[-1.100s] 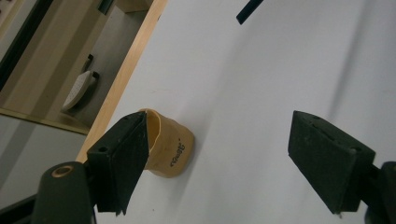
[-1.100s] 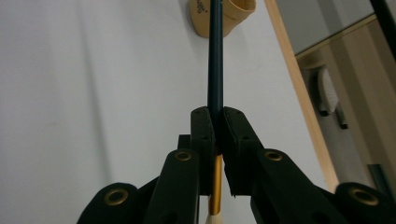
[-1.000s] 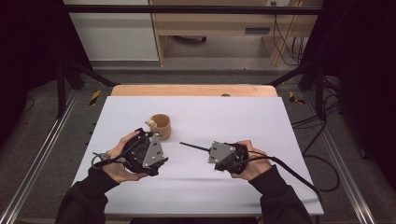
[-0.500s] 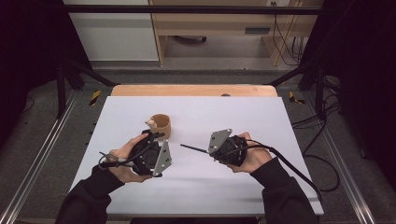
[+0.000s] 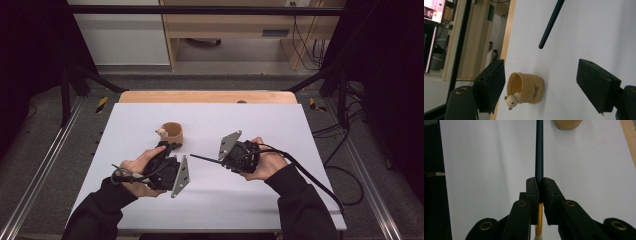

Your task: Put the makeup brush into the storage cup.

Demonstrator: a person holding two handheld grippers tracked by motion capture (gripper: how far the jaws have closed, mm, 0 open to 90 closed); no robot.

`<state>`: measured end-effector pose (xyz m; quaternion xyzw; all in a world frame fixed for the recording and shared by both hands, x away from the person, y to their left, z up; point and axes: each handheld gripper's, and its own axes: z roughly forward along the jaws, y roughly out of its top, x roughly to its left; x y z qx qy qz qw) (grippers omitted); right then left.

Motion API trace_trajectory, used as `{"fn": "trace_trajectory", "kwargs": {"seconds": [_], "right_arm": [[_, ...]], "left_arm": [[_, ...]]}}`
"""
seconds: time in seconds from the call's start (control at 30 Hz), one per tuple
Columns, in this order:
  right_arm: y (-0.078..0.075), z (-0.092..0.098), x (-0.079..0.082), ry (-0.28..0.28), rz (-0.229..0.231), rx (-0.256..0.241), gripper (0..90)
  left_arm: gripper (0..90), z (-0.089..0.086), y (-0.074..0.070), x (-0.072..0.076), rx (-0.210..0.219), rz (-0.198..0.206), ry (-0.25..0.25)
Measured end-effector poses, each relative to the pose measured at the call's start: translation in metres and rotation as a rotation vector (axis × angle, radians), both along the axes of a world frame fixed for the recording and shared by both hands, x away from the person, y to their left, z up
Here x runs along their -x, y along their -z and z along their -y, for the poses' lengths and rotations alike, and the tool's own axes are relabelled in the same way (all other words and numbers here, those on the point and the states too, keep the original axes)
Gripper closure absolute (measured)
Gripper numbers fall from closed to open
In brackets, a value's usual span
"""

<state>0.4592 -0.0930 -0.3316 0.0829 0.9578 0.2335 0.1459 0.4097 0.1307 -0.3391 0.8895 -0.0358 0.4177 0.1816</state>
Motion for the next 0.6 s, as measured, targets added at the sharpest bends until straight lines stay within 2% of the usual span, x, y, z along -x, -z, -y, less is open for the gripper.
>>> {"fn": "trace_trajectory", "kwargs": {"seconds": [0.1,0.23,0.33,0.6], "right_arm": [[-0.002,0.000,-0.004,-0.007,-0.025,0.008,83.5],[-0.003,-0.003,-0.008,0.006,-0.060,0.008,83.5],[-0.004,-0.005,-0.011,0.000,-0.067,0.030,83.5],[-0.007,-0.012,-0.014,0.019,-0.102,0.032,83.5]], "left_arm": [[23.4,0.000,0.000,0.001,0.006,0.010,-0.003],[23.8,0.001,0.000,0.002,-0.009,0.034,-0.006],[24.0,0.003,0.001,0.002,-0.026,0.053,0.004],[26.0,0.011,0.007,0.006,-0.052,0.111,0.022]]}}
